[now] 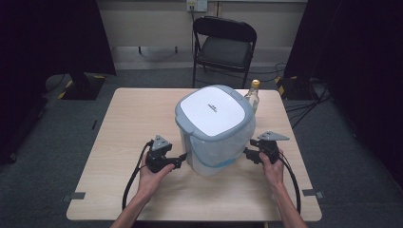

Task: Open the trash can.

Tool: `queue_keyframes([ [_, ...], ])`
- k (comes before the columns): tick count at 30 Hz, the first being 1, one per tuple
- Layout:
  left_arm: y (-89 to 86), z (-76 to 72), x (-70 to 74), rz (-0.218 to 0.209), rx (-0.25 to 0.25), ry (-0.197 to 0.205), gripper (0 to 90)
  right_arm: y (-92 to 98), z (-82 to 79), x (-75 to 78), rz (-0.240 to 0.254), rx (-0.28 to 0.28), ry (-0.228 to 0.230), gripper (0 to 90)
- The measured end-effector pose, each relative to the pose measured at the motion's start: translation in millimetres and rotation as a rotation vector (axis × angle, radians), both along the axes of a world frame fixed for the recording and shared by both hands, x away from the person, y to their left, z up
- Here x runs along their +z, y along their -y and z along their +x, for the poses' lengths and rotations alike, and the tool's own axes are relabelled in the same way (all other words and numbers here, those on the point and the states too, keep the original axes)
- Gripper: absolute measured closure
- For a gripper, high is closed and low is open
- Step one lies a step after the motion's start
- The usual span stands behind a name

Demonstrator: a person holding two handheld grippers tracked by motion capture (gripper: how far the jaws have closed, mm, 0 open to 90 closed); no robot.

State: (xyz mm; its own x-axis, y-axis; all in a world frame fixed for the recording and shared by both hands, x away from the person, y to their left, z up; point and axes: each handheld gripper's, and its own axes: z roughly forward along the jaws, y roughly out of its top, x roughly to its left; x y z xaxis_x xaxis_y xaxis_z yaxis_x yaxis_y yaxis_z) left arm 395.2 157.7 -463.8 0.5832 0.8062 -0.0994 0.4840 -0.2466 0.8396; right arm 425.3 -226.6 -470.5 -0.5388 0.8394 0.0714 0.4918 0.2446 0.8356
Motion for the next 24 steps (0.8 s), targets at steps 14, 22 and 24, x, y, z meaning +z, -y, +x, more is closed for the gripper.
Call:
queue_keyframes([
  [14,-28.0,13.7,-6.8,-0.031,0.099,0.025,26.3,-30.5,-19.9,-2.4,0.064,0.168,-0.032,22.7],
  [22,-30.9,18.1,-7.4,-0.027,0.107,0.045,27.4,-30.3,-16.4,-3.7,-0.006,0.126,-0.052,23.7],
  [24,-31.1,20.8,-7.1,-0.021,0.113,0.050,28.3,-23.7,-12.4,-5.1,-0.019,0.082,-0.045,23.8],
])
